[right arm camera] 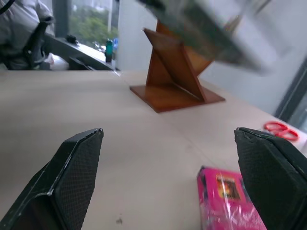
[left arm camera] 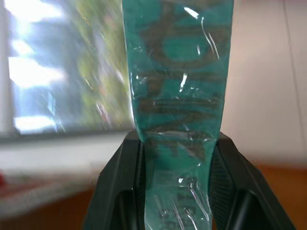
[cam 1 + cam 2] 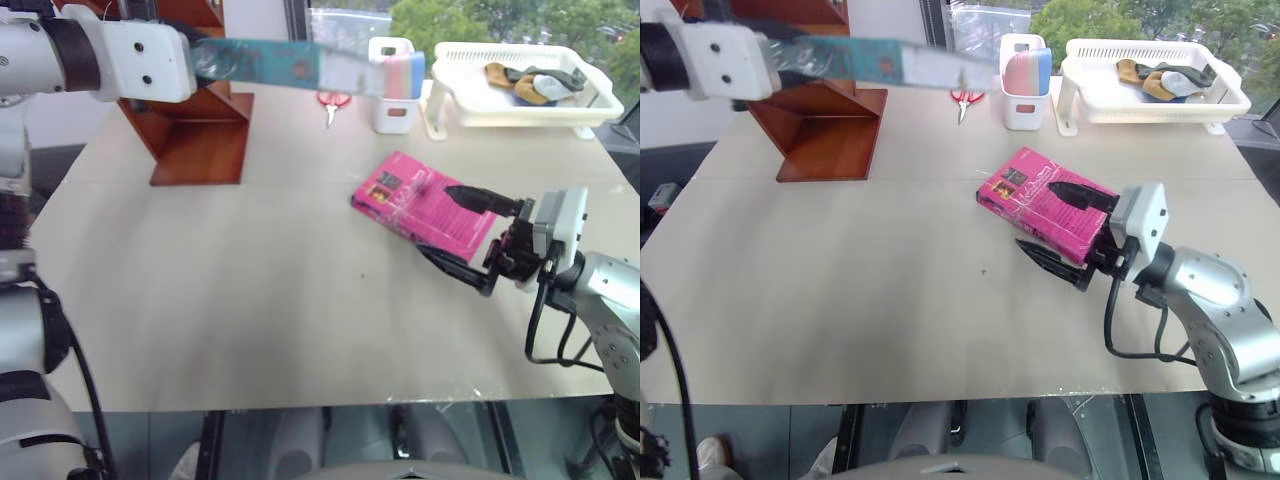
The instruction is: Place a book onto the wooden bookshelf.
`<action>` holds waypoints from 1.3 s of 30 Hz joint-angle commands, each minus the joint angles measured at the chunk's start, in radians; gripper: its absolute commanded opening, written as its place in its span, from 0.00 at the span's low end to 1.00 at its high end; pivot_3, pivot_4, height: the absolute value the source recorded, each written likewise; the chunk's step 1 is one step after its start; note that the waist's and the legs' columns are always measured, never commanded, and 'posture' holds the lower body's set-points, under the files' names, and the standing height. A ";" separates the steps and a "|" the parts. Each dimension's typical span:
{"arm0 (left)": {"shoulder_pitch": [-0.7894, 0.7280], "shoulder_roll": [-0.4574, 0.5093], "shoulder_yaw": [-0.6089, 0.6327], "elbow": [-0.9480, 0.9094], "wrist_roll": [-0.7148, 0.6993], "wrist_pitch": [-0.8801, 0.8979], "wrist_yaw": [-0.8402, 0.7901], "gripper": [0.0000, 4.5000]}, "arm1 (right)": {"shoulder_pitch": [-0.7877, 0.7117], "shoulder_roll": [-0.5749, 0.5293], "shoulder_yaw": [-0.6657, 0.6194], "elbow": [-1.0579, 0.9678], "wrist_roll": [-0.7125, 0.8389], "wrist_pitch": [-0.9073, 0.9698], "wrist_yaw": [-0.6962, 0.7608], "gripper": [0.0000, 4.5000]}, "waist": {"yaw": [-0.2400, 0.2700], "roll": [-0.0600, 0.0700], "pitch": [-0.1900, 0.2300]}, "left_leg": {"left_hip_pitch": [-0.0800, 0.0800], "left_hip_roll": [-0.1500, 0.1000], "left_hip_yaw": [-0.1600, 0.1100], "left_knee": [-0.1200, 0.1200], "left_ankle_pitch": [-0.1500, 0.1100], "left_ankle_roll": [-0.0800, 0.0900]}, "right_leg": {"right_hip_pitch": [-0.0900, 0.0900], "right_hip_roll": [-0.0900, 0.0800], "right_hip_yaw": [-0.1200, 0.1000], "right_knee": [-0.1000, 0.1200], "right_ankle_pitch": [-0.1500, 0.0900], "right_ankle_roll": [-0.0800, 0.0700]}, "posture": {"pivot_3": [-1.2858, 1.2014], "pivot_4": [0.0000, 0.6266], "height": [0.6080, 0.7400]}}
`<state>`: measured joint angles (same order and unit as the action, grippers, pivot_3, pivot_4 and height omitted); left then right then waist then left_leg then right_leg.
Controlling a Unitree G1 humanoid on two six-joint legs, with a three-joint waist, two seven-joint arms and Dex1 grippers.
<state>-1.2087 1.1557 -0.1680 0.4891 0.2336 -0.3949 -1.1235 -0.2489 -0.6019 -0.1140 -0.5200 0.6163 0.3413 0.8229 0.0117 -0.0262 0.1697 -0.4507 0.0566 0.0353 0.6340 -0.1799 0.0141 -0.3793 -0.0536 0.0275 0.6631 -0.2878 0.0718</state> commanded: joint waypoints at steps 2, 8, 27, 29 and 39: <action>-0.128 0.045 -0.056 0.249 0.222 -0.083 0.183 0.27 | -0.032 0.016 0.019 0.030 -0.011 -0.046 0.026 1.00 | 0.002 0.000 0.000 | 0.000 0.000 0.000 0.000 0.000 0.000 | 0.000 0.000 0.000 0.000 0.000 0.000 | 0.52 0.24 1.00; -0.208 0.004 -0.111 0.495 0.294 -0.154 0.232 0.27 | -0.039 0.032 0.022 0.047 -0.018 -0.066 0.028 1.00 | 0.004 -0.003 0.001 | -0.001 0.000 -0.001 0.000 0.000 0.000 | 0.000 0.000 -0.002 0.000 0.000 0.000 | 0.52 0.24 1.00; -0.339 -0.089 -0.229 0.817 0.446 -0.175 0.472 0.77 | -0.240 0.020 0.035 -0.025 -0.022 0.058 -0.095 1.00 | -0.020 -0.003 0.002 | -0.002 0.001 0.000 0.000 0.000 0.000 | -0.003 0.000 -0.001 0.003 0.000 0.000 | 0.52 0.24 1.00; -0.336 -0.075 -0.206 0.816 0.420 -0.188 0.470 0.97 | -0.252 0.018 0.036 -0.020 -0.021 0.066 -0.098 1.00 | -0.020 -0.003 0.002 | -0.004 0.000 0.000 0.000 0.000 0.000 | -0.005 -0.001 -0.001 0.004 0.000 0.000 | 0.52 0.24 1.00; -0.133 0.044 0.117 0.673 -0.019 -0.327 0.204 0.99 | -0.259 0.007 0.046 0.042 -0.031 0.064 -0.064 1.00 | -0.024 -0.003 0.002 | -0.007 0.001 0.003 0.002 0.000 0.000 | -0.013 -0.001 0.002 0.011 0.000 0.000 | 0.52 0.24 1.00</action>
<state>-1.3417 1.1690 -0.1158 1.2200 0.3133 -0.7099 -0.8685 -0.4994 -0.5836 -0.0520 -0.4672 0.5795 0.4141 0.7507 -0.0121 -0.0296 0.1717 -0.4580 0.0577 0.0396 0.6364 -0.1798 0.0140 -0.3925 -0.0549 0.0299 0.6756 -0.2879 0.0717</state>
